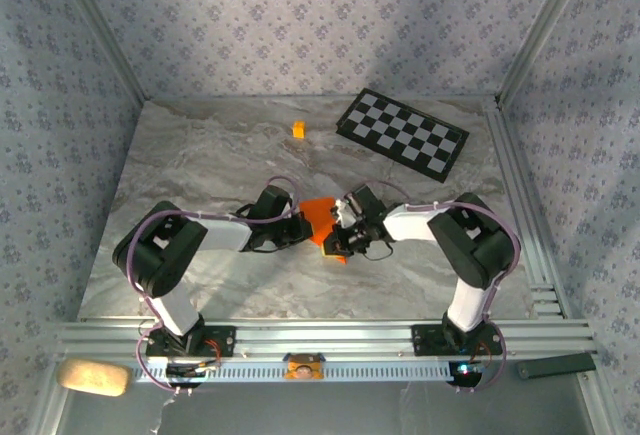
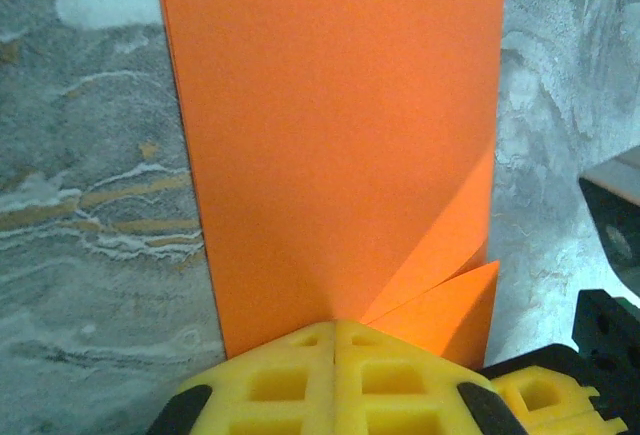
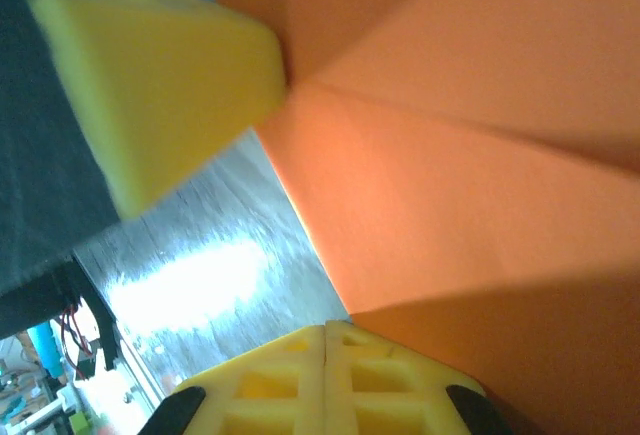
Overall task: Fold a paper plane with a square sheet of paper (pick it up from the middle)
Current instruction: Third fold the triangle at the center of the table.
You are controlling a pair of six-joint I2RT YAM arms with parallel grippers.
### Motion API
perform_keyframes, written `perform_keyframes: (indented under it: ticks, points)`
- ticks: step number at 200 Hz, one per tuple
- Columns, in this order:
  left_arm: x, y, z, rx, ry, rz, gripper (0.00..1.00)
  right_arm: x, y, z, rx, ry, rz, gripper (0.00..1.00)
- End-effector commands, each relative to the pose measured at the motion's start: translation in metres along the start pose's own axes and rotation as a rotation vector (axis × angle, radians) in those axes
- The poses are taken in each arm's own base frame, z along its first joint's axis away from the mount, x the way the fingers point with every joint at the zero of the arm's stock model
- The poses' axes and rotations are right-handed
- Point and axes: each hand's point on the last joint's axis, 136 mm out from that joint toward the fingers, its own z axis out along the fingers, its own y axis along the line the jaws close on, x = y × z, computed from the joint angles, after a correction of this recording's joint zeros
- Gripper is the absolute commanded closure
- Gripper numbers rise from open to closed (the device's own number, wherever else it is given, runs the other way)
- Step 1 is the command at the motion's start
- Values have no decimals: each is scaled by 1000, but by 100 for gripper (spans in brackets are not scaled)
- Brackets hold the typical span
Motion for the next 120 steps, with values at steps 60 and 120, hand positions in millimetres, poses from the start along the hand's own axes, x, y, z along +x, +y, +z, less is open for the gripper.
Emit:
perform_keyframes:
  ticks: [60, 120]
  points:
    - [17, 40, 6, -128, 67, -33, 97, 20, 4, -32, -59, 8, 19, 95]
    - [16, 38, 5, -124, 66, -26, 97, -13, 5, -12, 42, 32, -15, 96]
